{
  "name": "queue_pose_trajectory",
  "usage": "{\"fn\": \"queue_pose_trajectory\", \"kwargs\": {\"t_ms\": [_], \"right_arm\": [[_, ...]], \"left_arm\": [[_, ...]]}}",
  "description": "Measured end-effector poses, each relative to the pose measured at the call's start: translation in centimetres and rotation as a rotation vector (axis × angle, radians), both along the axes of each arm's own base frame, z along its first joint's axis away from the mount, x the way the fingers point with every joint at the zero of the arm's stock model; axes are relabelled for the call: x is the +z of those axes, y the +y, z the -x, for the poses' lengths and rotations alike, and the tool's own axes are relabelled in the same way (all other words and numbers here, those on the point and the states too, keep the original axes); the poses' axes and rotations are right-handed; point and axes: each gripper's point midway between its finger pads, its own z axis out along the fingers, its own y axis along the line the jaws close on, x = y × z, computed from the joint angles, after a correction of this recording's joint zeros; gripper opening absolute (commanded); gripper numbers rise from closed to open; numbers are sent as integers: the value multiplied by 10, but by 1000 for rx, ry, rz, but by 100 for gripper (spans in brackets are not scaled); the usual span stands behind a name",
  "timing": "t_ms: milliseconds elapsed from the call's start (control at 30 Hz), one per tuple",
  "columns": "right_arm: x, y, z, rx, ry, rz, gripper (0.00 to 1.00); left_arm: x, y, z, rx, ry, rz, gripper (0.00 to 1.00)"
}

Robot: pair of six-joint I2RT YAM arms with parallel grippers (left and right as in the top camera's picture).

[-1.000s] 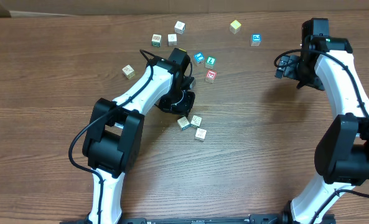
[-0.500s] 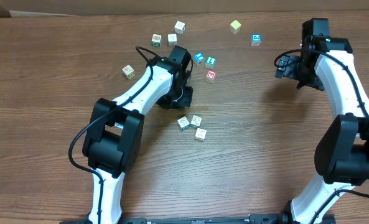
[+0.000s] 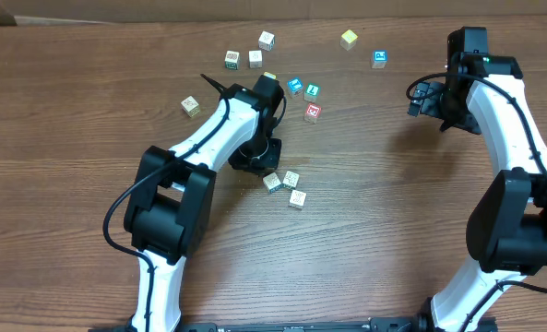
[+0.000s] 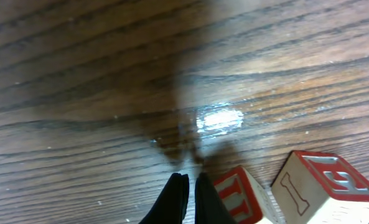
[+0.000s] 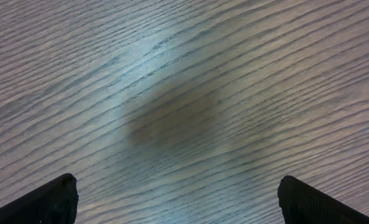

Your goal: Form a circle

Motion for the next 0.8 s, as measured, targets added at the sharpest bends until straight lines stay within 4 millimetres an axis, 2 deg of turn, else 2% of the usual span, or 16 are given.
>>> {"fn": "queue_pose_trajectory", "kwargs": {"t_ms": [800], "right_arm": [[0,0,0,0,0,0,100]], "left_arm": [[1,4,8,0,33,-16,5]]}}
